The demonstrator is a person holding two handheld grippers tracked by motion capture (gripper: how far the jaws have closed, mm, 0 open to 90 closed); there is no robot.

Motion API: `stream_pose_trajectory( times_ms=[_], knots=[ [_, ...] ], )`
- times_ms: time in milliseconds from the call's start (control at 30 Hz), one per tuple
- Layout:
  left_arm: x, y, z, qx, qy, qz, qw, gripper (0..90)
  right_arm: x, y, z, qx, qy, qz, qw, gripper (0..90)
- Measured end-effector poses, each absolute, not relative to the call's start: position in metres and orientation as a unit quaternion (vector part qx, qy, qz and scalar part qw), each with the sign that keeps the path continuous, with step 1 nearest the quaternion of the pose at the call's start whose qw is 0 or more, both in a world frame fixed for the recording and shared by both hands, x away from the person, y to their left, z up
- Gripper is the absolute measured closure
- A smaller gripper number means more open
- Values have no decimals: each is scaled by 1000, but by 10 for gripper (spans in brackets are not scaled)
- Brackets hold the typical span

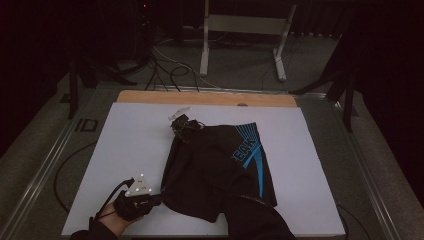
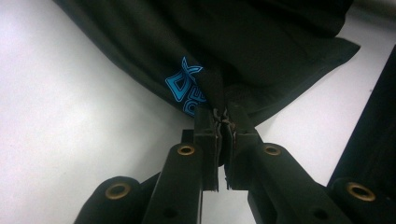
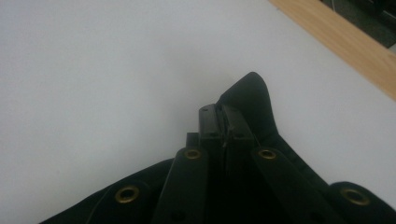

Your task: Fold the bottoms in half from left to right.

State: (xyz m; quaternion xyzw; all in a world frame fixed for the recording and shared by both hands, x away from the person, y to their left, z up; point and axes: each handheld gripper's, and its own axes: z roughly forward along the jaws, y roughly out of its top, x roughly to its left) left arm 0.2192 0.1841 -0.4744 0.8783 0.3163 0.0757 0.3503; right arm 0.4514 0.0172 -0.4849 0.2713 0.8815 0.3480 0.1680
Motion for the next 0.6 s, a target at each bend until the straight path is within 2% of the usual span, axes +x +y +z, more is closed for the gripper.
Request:
stream_pose_trajectory(
  times_ms=[600],
  knots=[
    [220, 165, -452, 880, 289, 87, 368, 854, 450, -9, -452, 275, 869, 368, 186, 889]
  ],
)
